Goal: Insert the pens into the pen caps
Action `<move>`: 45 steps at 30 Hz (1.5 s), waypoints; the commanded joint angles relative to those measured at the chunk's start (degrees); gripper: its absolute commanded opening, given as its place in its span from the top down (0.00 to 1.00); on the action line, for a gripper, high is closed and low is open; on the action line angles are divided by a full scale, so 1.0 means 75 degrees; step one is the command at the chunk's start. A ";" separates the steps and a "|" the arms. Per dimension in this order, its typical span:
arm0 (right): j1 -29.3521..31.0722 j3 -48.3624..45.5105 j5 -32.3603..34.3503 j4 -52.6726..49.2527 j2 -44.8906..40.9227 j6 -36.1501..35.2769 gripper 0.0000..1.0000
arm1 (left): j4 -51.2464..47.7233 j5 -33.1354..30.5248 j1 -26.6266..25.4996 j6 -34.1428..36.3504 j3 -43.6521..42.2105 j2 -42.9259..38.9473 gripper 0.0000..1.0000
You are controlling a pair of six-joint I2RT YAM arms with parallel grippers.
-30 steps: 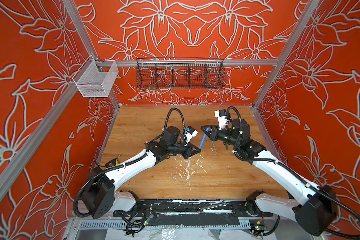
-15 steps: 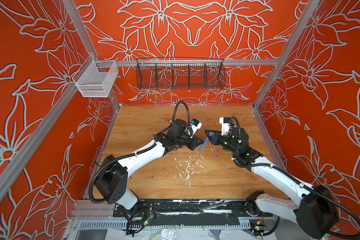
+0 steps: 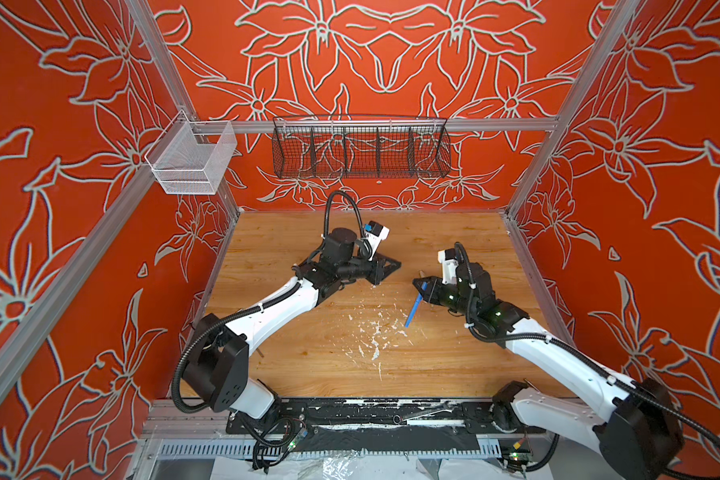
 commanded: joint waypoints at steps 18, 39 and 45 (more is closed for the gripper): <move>-0.0104 0.0632 -0.0853 0.0434 0.0257 0.0180 1.00 | -0.0002 0.0692 -0.1047 0.0057 -0.0943 0.0346 0.52; -0.0341 0.0616 -0.0494 -0.0309 -0.0312 -0.0350 0.51 | 0.0063 0.0573 -0.1088 -0.0059 -0.0854 0.0560 1.00; -0.0479 0.0733 -0.0905 -0.0536 -0.0320 -0.0575 0.48 | 0.0127 0.0585 -0.1083 -0.0055 -0.0952 0.0411 1.00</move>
